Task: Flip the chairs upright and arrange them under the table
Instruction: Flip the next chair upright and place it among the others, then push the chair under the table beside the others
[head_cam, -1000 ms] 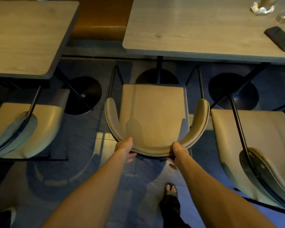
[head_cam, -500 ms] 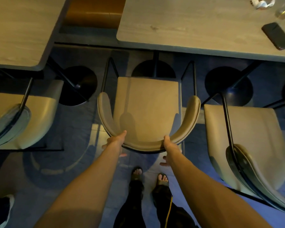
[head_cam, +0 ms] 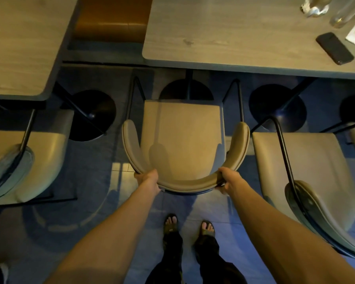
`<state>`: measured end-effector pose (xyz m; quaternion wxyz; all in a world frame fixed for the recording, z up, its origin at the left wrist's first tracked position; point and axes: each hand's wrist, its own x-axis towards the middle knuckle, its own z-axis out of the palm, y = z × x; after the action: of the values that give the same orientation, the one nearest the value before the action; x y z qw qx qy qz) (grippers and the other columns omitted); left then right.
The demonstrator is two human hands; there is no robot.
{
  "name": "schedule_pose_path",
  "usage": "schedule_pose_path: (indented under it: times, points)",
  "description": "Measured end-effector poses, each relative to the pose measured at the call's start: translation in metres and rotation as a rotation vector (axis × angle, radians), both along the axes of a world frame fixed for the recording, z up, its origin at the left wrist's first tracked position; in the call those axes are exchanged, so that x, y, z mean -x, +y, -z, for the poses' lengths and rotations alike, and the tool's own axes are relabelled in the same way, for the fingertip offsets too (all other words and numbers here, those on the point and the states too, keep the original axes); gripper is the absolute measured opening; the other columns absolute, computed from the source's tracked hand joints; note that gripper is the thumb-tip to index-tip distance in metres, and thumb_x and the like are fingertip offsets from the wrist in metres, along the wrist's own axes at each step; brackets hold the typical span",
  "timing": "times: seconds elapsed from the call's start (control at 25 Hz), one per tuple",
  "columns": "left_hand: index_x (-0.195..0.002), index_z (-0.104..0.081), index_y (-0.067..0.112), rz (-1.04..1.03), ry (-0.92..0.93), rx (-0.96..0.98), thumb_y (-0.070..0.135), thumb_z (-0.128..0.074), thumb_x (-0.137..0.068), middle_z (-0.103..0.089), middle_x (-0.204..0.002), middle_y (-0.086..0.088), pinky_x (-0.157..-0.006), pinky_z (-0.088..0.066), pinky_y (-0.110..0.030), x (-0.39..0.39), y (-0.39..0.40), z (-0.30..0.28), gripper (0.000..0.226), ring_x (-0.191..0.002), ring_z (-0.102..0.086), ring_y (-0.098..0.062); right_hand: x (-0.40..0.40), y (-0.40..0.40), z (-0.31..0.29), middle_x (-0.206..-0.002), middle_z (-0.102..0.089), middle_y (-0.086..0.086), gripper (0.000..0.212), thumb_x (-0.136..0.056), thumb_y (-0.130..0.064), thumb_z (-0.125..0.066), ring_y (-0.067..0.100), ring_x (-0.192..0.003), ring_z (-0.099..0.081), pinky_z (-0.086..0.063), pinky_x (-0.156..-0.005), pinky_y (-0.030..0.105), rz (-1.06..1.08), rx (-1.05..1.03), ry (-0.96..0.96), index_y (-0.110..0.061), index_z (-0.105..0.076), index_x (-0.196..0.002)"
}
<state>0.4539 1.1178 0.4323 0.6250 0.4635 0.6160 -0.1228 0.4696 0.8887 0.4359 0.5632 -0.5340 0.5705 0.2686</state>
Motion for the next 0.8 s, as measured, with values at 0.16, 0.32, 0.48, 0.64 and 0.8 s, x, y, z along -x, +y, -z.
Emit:
schedule_pose_path:
  times: [0.16,0.32,0.48,0.64,0.8]
  points:
    - [-0.141,-0.04,0.024,0.055,0.016,0.045,0.006,-0.065,-0.087,-0.055,-0.139,-0.007,-0.05,-0.056,-0.052,-0.02,0.026,0.023,0.063,-0.112,-0.06,-0.034,-0.01,0.014,0.001,-0.12,-0.057,0.016,0.043,-0.097,-0.016,-0.055,0.031,-0.068,-0.055,-0.051,-0.037,0.041,-0.097,0.024,-0.004,-0.005,-0.043,-0.137]
    - [-0.142,-0.038,0.022,0.092,0.049,0.043,0.005,-0.067,-0.087,-0.052,-0.142,-0.01,-0.081,-0.049,-0.067,-0.024,0.029,0.016,0.065,-0.121,-0.056,-0.037,-0.015,0.014,0.004,-0.13,-0.056,0.017,0.047,-0.095,-0.017,-0.059,0.032,-0.065,-0.055,-0.048,-0.035,0.042,-0.073,0.024,0.024,-0.008,-0.041,-0.138]
    - [-0.142,-0.036,0.022,0.099,0.029,0.059,0.01,-0.07,-0.087,-0.05,-0.142,-0.013,-0.083,-0.049,-0.069,-0.024,0.031,0.012,0.065,-0.124,-0.053,-0.039,-0.015,0.013,0.0,-0.125,-0.057,0.017,0.049,-0.094,-0.015,-0.061,0.032,-0.067,-0.056,-0.047,-0.038,0.045,0.028,0.002,0.01,-0.008,-0.041,-0.138]
    - [-0.142,-0.038,0.018,0.112,-0.022,0.122,0.018,-0.072,-0.087,-0.052,-0.141,-0.011,-0.081,-0.055,-0.061,-0.016,0.03,0.005,0.065,-0.124,-0.054,-0.035,-0.002,0.011,-0.009,-0.13,-0.054,0.021,0.066,-0.089,-0.028,-0.068,0.031,-0.077,-0.059,-0.054,-0.037,0.039,0.04,-0.038,-0.109,-0.008,-0.035,-0.143]
    - [-0.147,-0.032,0.02,0.047,-0.029,0.132,0.034,-0.072,-0.085,-0.045,-0.147,-0.011,-0.099,-0.048,-0.055,0.0,0.004,-0.006,0.075,-0.13,-0.048,-0.034,0.013,-0.01,-0.028,-0.139,-0.047,0.016,0.069,-0.089,-0.045,-0.063,0.033,-0.114,-0.051,-0.054,-0.076,0.045,0.048,-0.007,-0.143,-0.008,-0.04,-0.142]
